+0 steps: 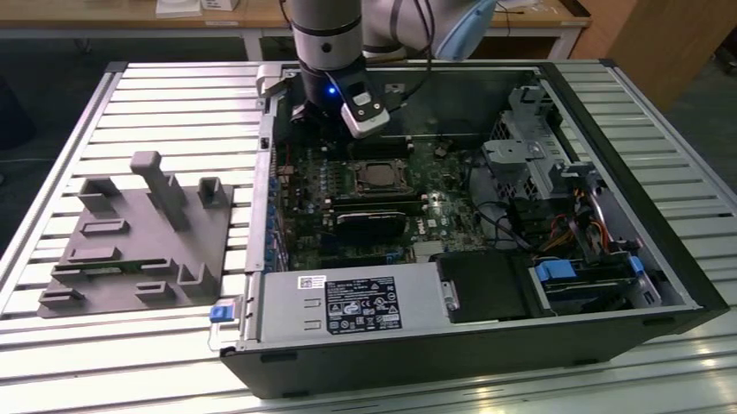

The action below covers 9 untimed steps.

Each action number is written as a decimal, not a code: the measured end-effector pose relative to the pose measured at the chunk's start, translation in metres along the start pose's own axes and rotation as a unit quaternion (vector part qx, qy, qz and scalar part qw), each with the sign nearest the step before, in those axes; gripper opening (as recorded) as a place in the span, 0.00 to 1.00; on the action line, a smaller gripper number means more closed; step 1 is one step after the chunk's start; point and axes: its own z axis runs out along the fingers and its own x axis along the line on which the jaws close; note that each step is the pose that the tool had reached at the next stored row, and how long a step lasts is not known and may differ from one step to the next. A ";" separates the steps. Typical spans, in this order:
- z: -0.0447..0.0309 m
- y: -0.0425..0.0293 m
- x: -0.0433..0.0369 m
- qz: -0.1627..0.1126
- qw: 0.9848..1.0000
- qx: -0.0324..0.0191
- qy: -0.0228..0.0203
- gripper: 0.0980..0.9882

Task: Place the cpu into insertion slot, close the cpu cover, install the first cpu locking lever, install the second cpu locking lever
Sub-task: 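Install the first cpu locking lever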

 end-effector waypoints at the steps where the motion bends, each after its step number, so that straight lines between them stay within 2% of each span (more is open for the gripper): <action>1: 0.0000 0.0000 0.0007 0.000 1.000 -0.006 0.000 0.01; 9: -0.0005 -0.0006 0.0060 0.004 0.999 -0.052 0.004 0.01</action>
